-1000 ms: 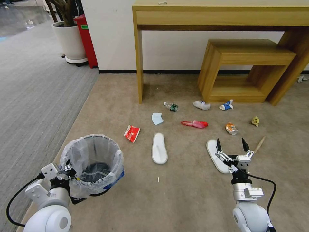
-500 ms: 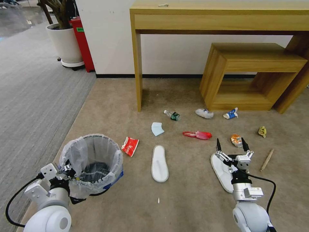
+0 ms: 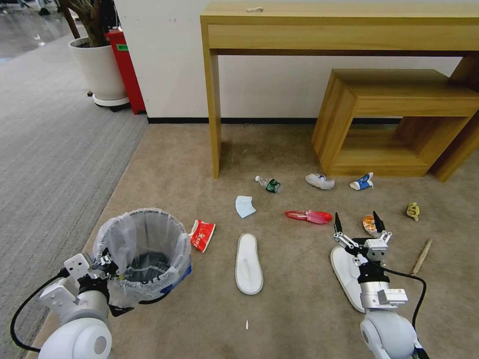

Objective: Pick up the trash bin and place the garbage on the floor into it.

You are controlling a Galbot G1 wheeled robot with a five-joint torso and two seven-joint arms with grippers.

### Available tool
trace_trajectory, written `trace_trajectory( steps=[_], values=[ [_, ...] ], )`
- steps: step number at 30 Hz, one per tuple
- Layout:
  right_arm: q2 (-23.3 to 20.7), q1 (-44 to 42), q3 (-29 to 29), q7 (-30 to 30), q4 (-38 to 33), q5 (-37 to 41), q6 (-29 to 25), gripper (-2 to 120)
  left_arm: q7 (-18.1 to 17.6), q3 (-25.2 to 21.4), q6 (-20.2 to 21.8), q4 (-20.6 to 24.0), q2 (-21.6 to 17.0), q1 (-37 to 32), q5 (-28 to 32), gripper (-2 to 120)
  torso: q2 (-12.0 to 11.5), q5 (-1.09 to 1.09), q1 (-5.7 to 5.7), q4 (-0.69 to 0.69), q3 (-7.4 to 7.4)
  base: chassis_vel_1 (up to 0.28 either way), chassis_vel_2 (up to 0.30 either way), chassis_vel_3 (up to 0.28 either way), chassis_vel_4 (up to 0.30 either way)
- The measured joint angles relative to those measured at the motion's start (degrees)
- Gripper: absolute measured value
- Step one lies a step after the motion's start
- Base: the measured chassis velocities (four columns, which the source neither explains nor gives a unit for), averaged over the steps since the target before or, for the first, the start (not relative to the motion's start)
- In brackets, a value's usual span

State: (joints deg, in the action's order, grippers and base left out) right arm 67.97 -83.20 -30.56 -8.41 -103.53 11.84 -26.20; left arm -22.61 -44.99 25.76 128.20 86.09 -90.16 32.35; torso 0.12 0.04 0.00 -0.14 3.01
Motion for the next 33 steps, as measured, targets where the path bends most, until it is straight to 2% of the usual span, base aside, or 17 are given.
trace_trajectory(
  steps=[17,20,21,24,29,32,33],
  values=[
    [-2.1,1.1,0.9,0.5,0.7,2.2,1.2,100,0.2,0.1,-0.3,-0.3,0.4,-0.2,-0.5,3,0.0,0.01,0.0,0.0,0.0,0.0,0.0,0.0,0.0],
    [-5.6,1.2,2.3,0.4,-0.2,8.5,4.7,100,0.2,0.1,-0.3,-0.7,0.5,-0.2,-0.7,3,0.0,0.0,0.0,0.0,0.01,0.0,0.0,0.0,0.0],
    [-5.6,1.2,2.3,0.4,-0.2,8.5,4.7,100,0.2,0.1,-0.3,-0.7,0.5,-0.2,-0.7,3,0.0,0.0,0.0,0.0,0.01,0.0,0.0,0.0,0.0],
    [-9.7,1.2,5.0,-1.6,-1.8,15.7,10.4,100,0.2,0.3,-0.4,-1.1,0.6,-0.1,-0.9,3,0.0,0.01,0.0,0.0,0.01,0.0,0.0,0.0,0.0],
    [-12.8,1.4,7.3,-3.4,-2.9,19.8,15.3,100,0.3,0.4,-0.6,-1.4,0.8,0.0,-1.2,3,0.0,0.01,0.0,0.0,0.01,0.0,0.0,0.0,0.0],
    [-15.9,2.1,11.3,-7.5,-4.0,23.8,22.1,100,0.5,0.5,-0.9,-1.9,0.9,0.0,-1.6,3,0.0,0.01,0.0,0.01,0.01,0.0,0.0,0.0,0.0],
    [-15.9,2.1,11.3,-7.5,-4.0,23.8,22.1,100,0.5,0.5,-0.9,-1.9,0.9,0.0,-1.6,3,0.0,0.01,0.0,0.01,0.01,0.0,0.0,0.0,0.0]
  ],
)
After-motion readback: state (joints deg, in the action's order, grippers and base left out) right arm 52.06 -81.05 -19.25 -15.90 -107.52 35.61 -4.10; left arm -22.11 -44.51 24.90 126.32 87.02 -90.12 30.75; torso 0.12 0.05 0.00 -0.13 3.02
